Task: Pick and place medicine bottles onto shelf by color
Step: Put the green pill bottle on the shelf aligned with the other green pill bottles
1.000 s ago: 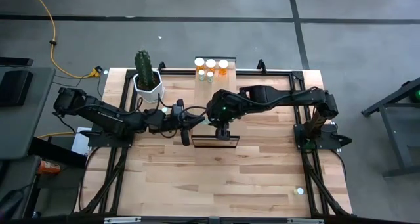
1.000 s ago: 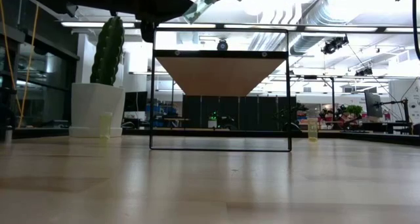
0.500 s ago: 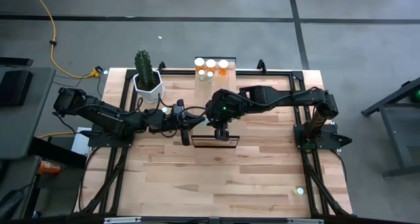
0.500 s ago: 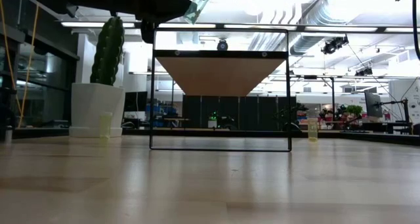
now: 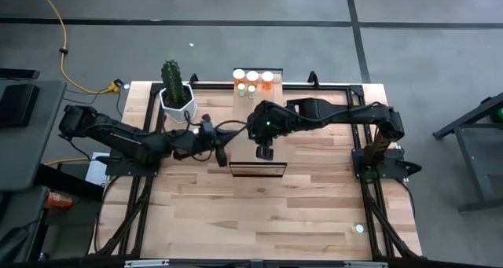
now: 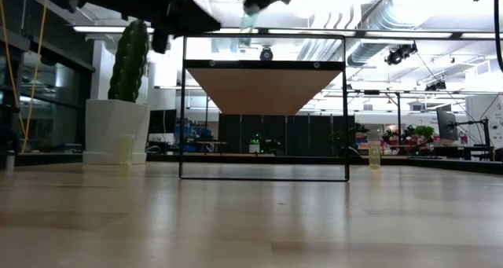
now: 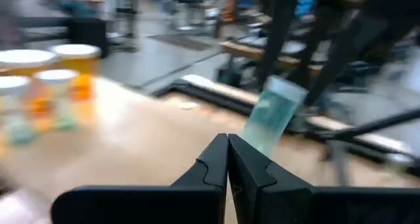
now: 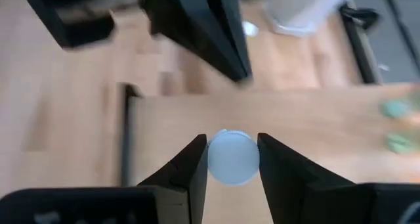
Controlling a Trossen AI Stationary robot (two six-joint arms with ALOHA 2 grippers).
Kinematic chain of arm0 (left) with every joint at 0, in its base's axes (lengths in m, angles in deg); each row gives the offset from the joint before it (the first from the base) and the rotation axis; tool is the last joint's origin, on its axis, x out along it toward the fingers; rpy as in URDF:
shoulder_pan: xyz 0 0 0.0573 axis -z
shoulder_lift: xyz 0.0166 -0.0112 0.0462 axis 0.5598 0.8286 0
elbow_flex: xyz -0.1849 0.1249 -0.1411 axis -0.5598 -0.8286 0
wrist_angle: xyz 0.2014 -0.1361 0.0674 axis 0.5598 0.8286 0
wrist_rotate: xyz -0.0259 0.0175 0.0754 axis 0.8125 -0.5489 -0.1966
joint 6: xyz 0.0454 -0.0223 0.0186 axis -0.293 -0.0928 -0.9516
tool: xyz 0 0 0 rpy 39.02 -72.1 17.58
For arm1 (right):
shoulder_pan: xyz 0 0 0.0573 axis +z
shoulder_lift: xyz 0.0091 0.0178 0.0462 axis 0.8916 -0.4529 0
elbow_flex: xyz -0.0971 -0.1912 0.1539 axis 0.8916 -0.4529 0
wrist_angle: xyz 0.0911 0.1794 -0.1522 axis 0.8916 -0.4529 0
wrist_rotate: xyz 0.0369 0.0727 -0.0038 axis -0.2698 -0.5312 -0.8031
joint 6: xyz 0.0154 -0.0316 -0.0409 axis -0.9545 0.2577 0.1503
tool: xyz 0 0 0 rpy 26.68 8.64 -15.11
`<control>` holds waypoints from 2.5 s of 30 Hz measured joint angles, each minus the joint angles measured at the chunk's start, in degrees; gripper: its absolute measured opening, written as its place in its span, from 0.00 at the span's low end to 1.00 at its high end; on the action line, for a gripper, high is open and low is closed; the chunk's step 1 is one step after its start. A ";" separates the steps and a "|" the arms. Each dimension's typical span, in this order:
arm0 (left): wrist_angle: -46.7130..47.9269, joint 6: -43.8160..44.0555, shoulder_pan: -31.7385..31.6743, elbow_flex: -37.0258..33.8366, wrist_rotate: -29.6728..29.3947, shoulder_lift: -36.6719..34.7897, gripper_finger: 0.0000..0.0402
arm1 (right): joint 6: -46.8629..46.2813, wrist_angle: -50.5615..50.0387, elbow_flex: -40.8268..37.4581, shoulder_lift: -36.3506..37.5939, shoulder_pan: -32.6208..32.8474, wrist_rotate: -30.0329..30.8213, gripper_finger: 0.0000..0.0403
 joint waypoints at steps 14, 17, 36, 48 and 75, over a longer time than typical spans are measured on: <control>11.47 0.44 0.87 -0.02 -3.75 -7.12 0.00 | 1.09 -0.08 -0.02 -1.69 -16.52 12.35 0.27; 11.31 0.44 0.85 -0.02 -3.62 -7.09 0.00 | 1.82 2.49 -0.02 -3.51 -19.19 11.04 0.27; 11.20 0.48 0.85 -0.02 -2.74 -7.09 0.00 | -3.74 1.78 -0.07 -7.44 -21.64 4.72 0.27; 11.20 0.48 0.85 -0.02 -2.72 -7.09 0.00 | -4.27 1.96 -0.07 -7.44 -21.82 4.99 0.27; 11.20 0.46 0.83 0.00 -2.70 -7.09 0.00 | -4.84 2.27 -0.07 -7.44 -21.82 5.53 0.40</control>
